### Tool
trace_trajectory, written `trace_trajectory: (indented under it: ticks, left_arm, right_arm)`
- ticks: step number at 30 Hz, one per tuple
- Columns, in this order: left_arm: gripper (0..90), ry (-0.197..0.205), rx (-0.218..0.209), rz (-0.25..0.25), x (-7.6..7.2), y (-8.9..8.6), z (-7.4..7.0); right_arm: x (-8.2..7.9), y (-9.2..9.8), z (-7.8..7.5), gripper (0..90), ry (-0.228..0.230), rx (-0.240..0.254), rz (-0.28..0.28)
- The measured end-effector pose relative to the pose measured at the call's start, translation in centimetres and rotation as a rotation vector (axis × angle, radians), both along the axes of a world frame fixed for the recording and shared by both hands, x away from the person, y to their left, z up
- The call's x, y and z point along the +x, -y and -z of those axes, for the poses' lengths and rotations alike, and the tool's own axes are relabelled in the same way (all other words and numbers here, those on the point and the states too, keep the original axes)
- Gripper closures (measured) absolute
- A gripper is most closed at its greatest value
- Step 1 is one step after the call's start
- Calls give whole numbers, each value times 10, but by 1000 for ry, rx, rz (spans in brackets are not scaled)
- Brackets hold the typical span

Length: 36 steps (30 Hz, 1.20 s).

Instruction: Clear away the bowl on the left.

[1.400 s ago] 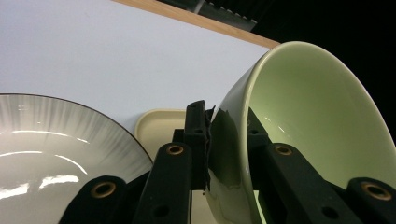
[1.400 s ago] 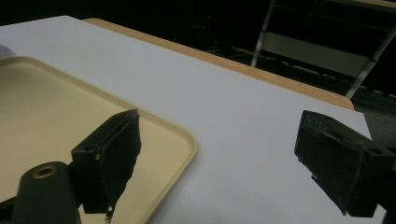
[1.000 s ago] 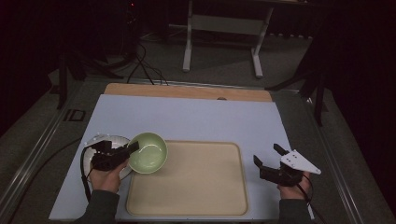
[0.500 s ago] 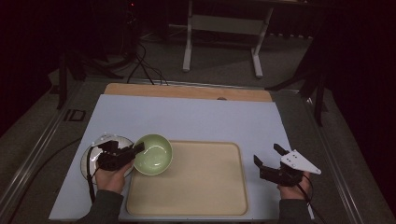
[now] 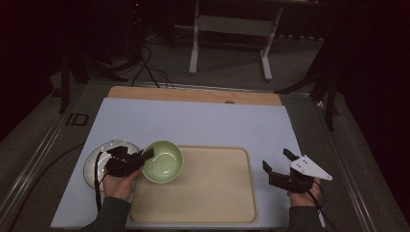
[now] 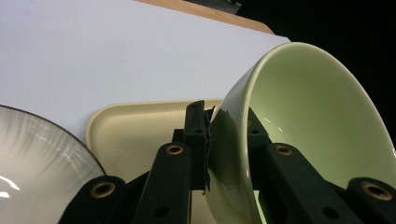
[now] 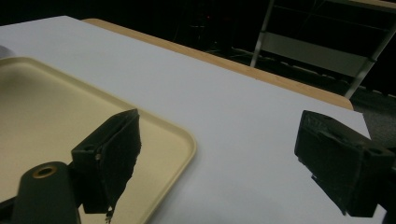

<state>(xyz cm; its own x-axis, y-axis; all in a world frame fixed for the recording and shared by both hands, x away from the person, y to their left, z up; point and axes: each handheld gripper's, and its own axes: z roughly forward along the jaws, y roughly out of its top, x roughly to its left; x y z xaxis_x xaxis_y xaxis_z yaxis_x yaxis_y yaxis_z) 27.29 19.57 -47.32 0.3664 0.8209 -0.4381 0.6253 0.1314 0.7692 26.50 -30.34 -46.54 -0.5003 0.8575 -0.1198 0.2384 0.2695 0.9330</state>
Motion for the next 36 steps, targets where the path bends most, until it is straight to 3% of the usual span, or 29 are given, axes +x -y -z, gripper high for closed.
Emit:
trace_trajectory:
  ticks: [36]
  left_arm:
    - [793,-12,26,64,4,26,10]
  right_arm:
    - [0,0,0,140,1,-1,1]
